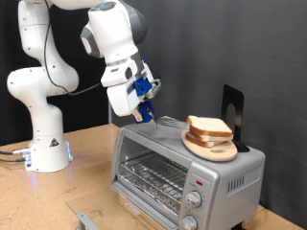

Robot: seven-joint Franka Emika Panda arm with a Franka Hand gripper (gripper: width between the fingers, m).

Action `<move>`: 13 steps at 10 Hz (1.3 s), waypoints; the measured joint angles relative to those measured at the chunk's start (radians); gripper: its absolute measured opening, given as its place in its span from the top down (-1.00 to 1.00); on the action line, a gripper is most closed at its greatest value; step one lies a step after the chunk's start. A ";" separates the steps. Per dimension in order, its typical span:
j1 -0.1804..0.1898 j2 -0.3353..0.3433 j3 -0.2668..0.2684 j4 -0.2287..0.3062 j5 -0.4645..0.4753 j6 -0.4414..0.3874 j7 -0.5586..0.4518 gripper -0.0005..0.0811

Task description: Make a piece of toast with the oven

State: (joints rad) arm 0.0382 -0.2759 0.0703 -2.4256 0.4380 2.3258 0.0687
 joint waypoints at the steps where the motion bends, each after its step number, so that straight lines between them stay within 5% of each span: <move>1: 0.000 0.013 0.002 0.011 0.000 0.000 0.005 0.03; 9: -0.001 0.093 0.048 0.080 -0.157 0.073 0.033 0.03; 13: 0.001 0.125 0.064 0.127 -0.155 0.036 0.034 0.03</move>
State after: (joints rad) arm 0.0395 -0.1513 0.1341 -2.2988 0.2826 2.3621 0.1030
